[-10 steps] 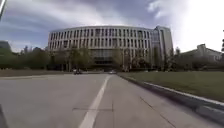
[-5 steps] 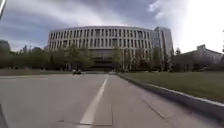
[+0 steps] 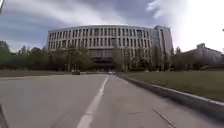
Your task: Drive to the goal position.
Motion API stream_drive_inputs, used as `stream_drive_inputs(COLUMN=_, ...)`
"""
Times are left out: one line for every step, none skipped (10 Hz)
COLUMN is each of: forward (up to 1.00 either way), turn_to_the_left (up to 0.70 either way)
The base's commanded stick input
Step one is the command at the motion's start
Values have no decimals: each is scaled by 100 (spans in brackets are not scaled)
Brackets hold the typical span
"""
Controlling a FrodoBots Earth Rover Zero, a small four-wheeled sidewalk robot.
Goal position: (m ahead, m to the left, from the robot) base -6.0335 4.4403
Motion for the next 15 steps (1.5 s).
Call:
stream_drive_inputs(forward=100, turn_to_the_left=0)
stream_drive_inputs(forward=100, turn_to_the_left=0)
stream_drive_inputs(forward=100, turn_to_the_left=0)
stream_drive_inputs(forward=100, turn_to_the_left=0)
stream_drive_inputs(forward=100, turn_to_the_left=0)
stream_drive_inputs(forward=100, turn_to_the_left=0)
stream_drive_inputs(forward=100, turn_to_the_left=0)
stream_drive_inputs(forward=100, turn_to_the_left=0)
stream_drive_inputs(forward=100, turn_to_the_left=0)
stream_drive_inputs(forward=100, turn_to_the_left=0)
stream_drive_inputs(forward=100, turn_to_the_left=0)
stream_drive_inputs(forward=100, turn_to_the_left=0)
stream_drive_inputs(forward=100, turn_to_the_left=0)
stream_drive_inputs(forward=100, turn_to_the_left=0)
stream_drive_inputs(forward=100, turn_to_the_left=0)
